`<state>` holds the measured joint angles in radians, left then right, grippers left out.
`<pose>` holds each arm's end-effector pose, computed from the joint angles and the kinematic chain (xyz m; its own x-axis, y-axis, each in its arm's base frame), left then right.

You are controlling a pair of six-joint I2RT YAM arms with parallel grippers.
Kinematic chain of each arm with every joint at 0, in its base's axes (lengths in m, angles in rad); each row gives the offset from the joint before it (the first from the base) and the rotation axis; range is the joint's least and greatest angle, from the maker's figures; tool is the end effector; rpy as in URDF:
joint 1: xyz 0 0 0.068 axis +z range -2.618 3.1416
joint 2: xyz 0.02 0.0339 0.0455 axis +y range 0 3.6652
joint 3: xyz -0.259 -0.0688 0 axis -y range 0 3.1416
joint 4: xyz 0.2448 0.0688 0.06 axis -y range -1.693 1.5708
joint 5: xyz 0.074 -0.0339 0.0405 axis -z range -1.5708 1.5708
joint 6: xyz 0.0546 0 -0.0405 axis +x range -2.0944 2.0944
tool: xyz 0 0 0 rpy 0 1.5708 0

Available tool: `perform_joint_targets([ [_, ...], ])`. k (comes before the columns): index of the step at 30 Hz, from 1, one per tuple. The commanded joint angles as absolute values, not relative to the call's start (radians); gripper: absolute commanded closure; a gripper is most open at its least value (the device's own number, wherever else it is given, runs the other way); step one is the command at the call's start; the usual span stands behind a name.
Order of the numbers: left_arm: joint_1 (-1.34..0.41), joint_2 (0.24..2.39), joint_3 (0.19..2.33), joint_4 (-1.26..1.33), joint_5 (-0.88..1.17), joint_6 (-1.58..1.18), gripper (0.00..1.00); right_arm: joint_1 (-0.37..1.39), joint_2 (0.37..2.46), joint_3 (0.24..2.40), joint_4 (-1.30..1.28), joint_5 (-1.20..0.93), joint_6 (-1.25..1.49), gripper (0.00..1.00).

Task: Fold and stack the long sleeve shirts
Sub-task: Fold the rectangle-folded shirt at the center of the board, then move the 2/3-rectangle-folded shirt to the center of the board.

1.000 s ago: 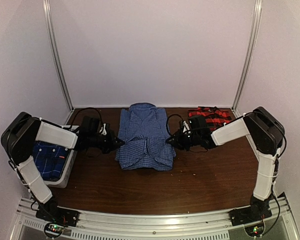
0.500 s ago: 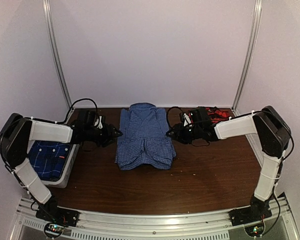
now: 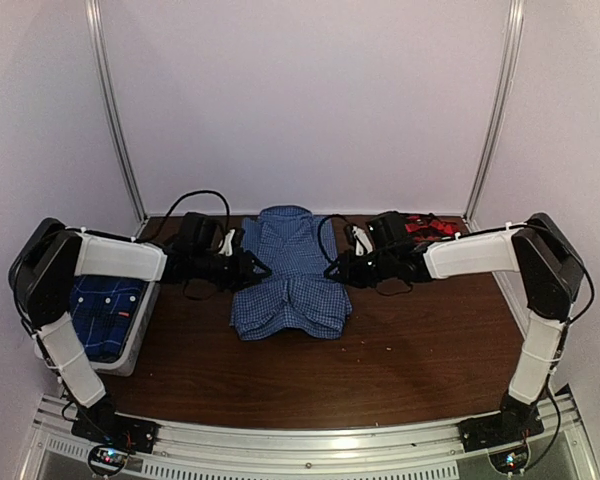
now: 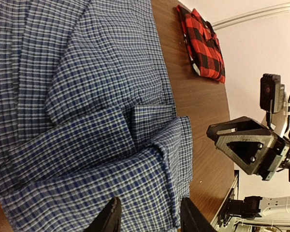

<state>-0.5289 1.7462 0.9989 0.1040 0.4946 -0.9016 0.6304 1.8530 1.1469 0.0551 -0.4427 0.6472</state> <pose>0.3178 -0.2157 0.1729 -0.9268 -0.2579 -0.2730 0.0727 0.5899 -0.8042 0.3218 0.2638 0.1743 -0.8777 0.0340 -0.4781 -0.3494 0.6374 0.6867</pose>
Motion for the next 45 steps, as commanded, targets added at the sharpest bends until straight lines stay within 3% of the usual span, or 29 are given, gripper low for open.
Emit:
perform_joint_targets([
  [1,-0.544,1.853,1.084,0.126,0.532,-0.859,0.58,0.664,1.944,1.237,0.042,-0.426,0.6,0.69],
  [9,-0.545,2.024,1.162,0.096,0.563,-0.82,0.61,0.676,2.077,1.317,0.007,-0.396,0.563,0.69],
  [16,-0.545,2.026,1.094,0.074,0.574,-0.804,0.62,0.686,2.058,1.242,-0.048,-0.34,0.542,0.69],
  [34,-0.642,1.775,0.821,0.095,0.548,-0.874,0.62,0.789,1.787,0.928,-0.023,-0.317,0.613,0.68],
  [45,-0.647,1.512,0.779,-0.092,0.484,-0.852,0.57,0.809,1.581,0.853,-0.087,-0.298,0.647,0.6],
])
